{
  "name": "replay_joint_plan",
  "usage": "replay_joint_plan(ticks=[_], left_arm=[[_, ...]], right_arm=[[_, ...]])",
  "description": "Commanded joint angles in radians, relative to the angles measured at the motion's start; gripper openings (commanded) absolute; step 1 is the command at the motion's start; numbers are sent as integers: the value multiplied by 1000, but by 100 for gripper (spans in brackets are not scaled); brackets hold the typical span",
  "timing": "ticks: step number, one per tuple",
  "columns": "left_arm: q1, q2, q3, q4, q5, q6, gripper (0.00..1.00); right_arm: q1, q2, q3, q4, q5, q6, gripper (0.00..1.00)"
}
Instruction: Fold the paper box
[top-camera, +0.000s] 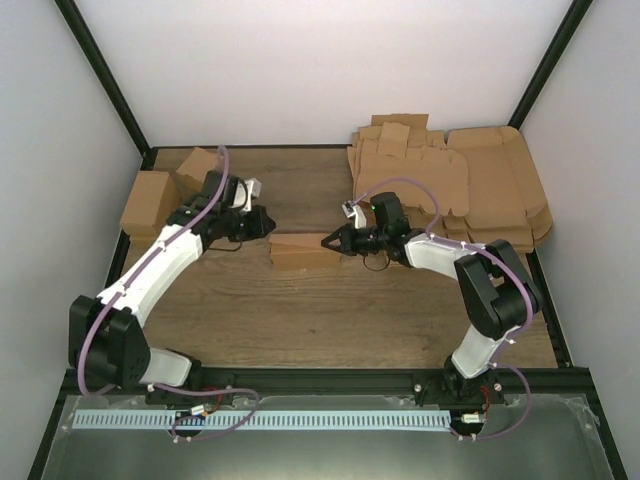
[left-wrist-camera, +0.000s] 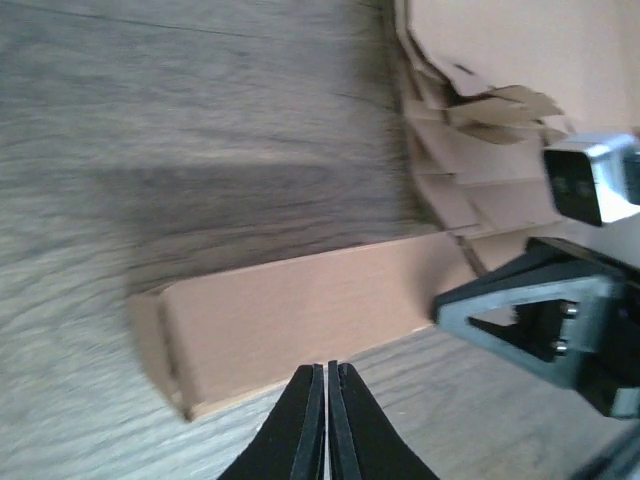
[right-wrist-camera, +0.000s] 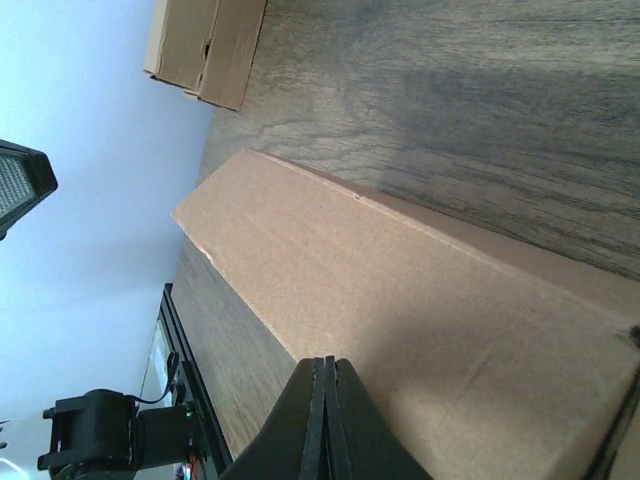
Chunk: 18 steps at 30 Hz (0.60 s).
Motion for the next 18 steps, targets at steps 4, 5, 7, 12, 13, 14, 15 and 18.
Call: replay_joint_plan(ticks=[4, 5, 7, 12, 13, 14, 15, 18], left_arm=[[65, 96, -63, 213, 305, 8, 4], [74, 101, -89, 232, 309, 6, 4], [89, 110, -140, 271, 333, 0, 4], [94, 113, -276, 411, 395, -33, 4], [94, 110, -303, 440, 405, -41, 4], [94, 108, -333, 467, 414, -48, 4], [94, 108, -350, 492, 419, -54, 4], [94, 124, -377, 525, 420, -56, 4]], right_arm=[[-10, 12, 21, -73, 27, -22, 1], [-9, 13, 19, -73, 27, -24, 1], [-9, 16, 17, -70, 26, -25, 1], [-9, 20, 9, -68, 23, -29, 1], [-9, 20, 8, -66, 24, -30, 1], [-9, 21, 8, -66, 23, -29, 1], [-9, 23, 8, -64, 21, -28, 1], [-9, 23, 10, -58, 14, -28, 1]])
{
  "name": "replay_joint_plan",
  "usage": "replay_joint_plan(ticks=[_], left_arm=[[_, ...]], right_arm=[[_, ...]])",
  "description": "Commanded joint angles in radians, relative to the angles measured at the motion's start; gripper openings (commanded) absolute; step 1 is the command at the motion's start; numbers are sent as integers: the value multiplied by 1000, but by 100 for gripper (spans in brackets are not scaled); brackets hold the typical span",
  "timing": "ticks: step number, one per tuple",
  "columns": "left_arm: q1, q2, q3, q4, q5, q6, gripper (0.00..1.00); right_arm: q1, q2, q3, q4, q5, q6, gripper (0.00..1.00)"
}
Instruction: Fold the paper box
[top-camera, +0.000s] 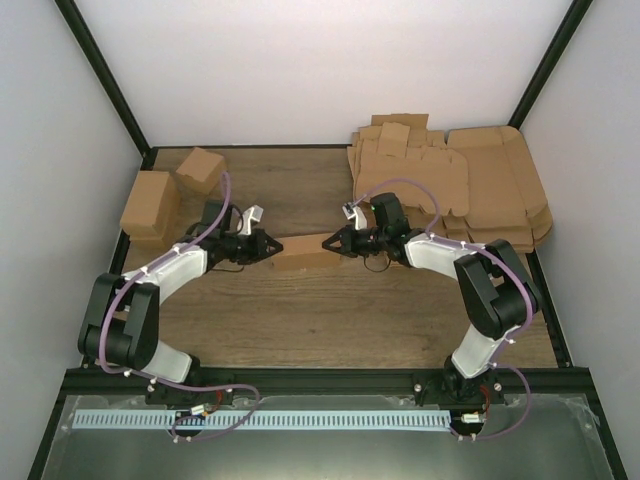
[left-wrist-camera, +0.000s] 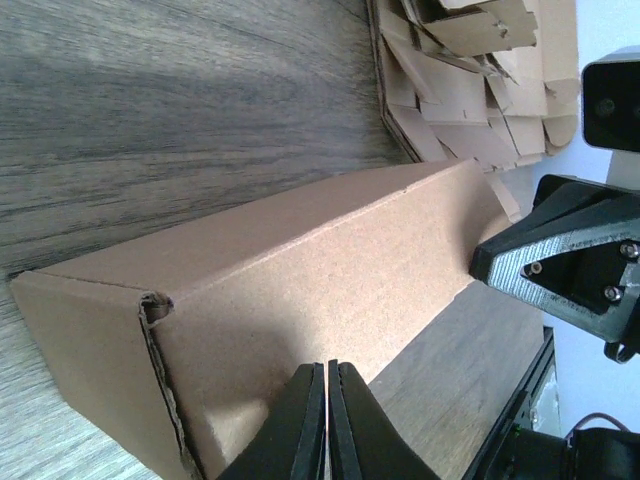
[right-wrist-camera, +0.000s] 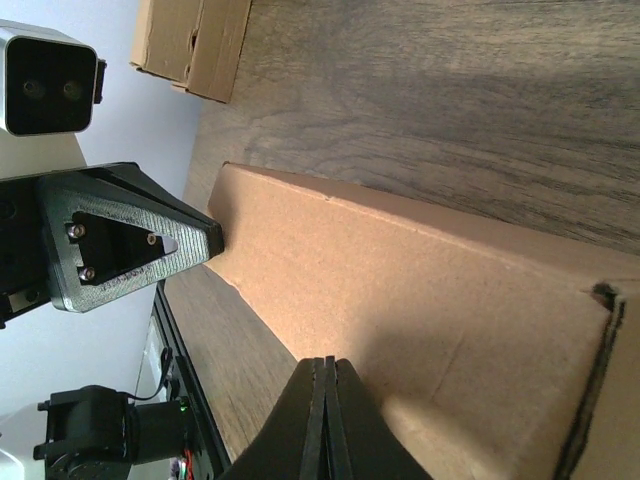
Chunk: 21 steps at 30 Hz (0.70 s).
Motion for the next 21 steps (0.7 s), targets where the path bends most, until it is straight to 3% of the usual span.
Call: replay_joint_plan(ticks=[1, 14, 21], left_arm=[[-2, 25, -57, 94, 35, -13, 4], [0, 47, -65, 95, 24, 34, 4], [0, 48, -44, 67, 26, 54, 4]], right_arm=[[-10, 23, 12, -32, 8, -19, 1], [-62, -14, 138, -81, -116, -58, 1], [-110, 88, 64, 42, -227, -30, 1]])
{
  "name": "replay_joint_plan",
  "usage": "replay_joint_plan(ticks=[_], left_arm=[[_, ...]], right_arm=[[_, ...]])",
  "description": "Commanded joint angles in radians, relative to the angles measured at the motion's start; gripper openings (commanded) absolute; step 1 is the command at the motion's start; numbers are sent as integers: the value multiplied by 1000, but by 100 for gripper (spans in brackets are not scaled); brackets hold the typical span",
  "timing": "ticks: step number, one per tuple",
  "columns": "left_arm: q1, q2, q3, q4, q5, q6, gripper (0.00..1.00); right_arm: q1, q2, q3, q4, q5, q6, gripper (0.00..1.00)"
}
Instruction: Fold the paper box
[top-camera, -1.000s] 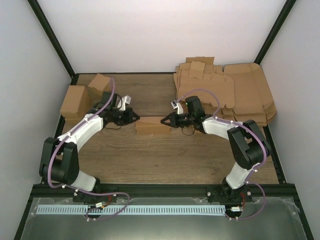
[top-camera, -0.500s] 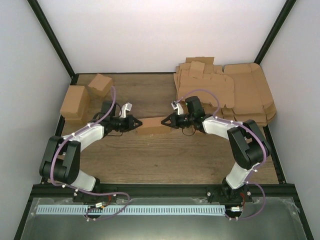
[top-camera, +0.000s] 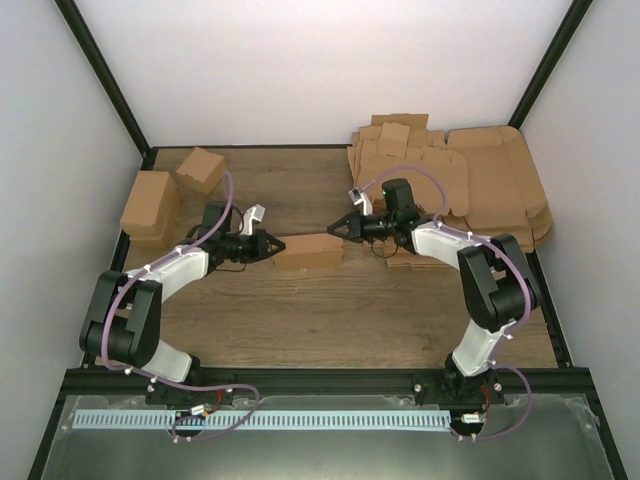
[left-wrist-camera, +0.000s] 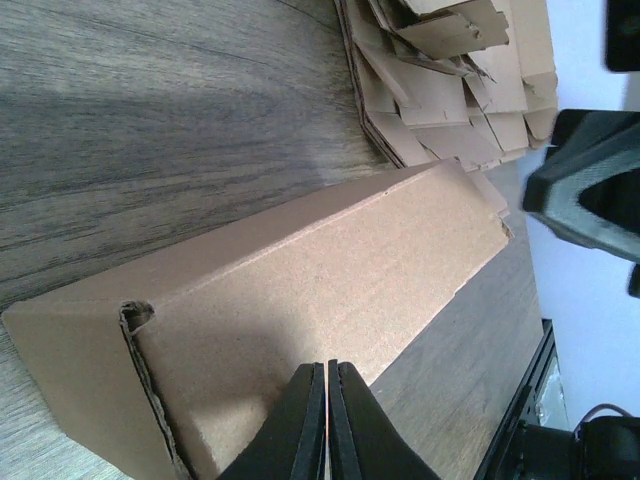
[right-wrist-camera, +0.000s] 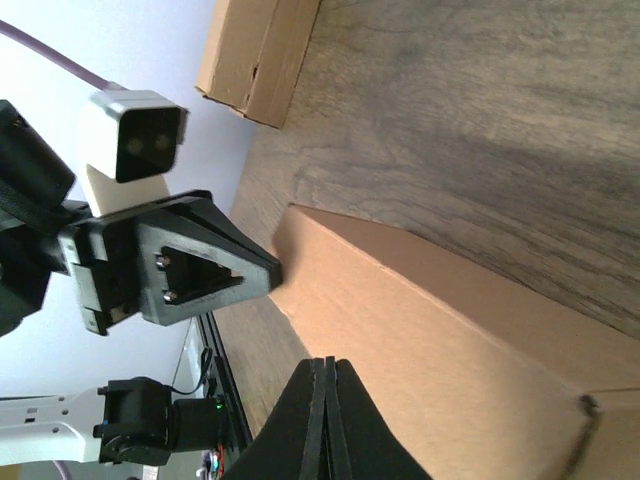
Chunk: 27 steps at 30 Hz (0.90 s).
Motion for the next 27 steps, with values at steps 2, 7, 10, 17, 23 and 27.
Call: replay_joint_plan(ticks=[2, 7, 10, 17, 23, 27], left_arm=[[-1, 33, 4, -66, -13, 42, 4], [-1, 37, 36, -80, 2, 39, 4], [1, 24, 93, -123, 28, 42, 4], [44, -29, 135, -112, 123, 11, 4], [84, 36, 20, 6, 171, -7, 4], [107, 52, -81, 108, 170, -33, 4]], right_arm=[[-26, 104, -41, 73, -96, 4, 1], [-28, 163, -91, 153, -108, 23, 1], [-28, 180, -97, 166, -107, 20, 1], [-29, 175, -84, 142, -95, 3, 1], [-29, 173, -81, 132, -91, -3, 1], [-28, 177, -81, 133, -92, -4, 1]])
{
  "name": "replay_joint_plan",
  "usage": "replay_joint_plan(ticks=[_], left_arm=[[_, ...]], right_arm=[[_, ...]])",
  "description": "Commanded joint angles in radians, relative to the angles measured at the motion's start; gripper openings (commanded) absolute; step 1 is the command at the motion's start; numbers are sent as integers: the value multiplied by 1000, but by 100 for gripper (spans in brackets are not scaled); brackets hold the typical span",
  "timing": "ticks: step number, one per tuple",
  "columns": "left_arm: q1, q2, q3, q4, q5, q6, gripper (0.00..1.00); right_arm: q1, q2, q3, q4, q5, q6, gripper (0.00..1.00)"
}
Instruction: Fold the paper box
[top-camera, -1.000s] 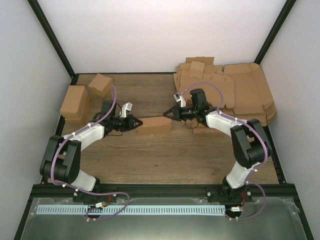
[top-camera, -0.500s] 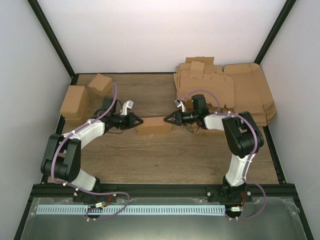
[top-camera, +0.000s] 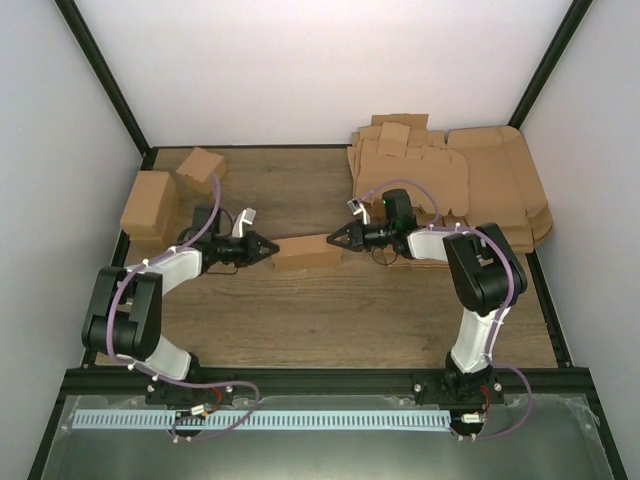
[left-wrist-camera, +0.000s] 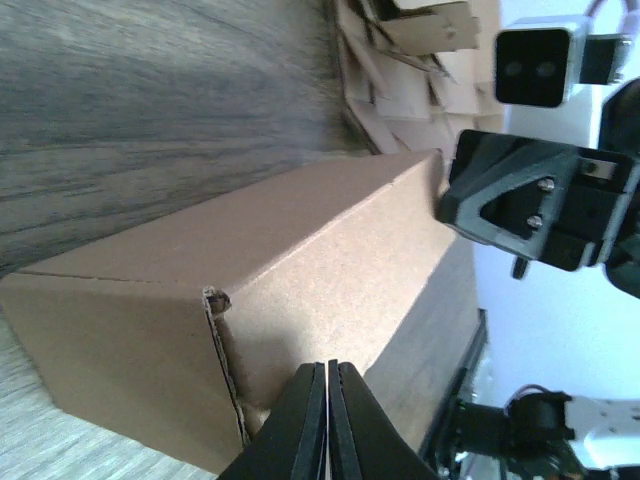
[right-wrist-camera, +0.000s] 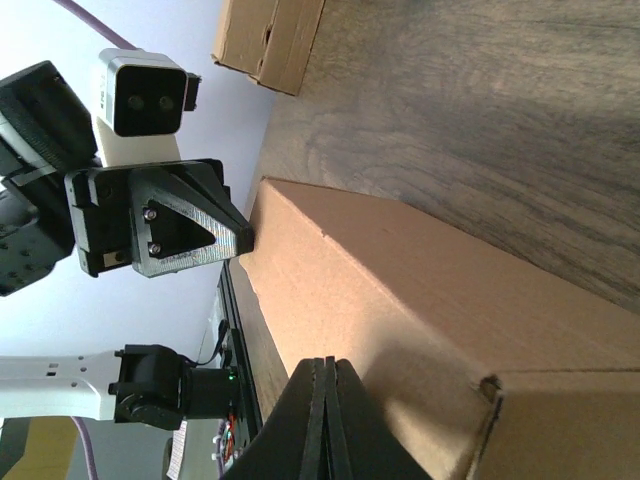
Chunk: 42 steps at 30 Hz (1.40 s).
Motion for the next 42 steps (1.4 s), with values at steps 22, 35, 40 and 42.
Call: replay_joint_plan(ticks=[22, 35, 40, 42], left_arm=[[18, -71, -67, 171, 57, -140, 4], [18, 57, -226, 397, 27, -197, 4], [11, -66, -107, 131, -43, -73, 4], [-12, -125, -33, -12, -113, 2, 7]], right_arm=[[-1, -52, 59, -125, -27, -50, 1], [-1, 56, 11, -40, -10, -36, 1], [-1, -6, 54, -124, 10, -79, 1], [-1, -47, 73, -168, 29, -104, 1]])
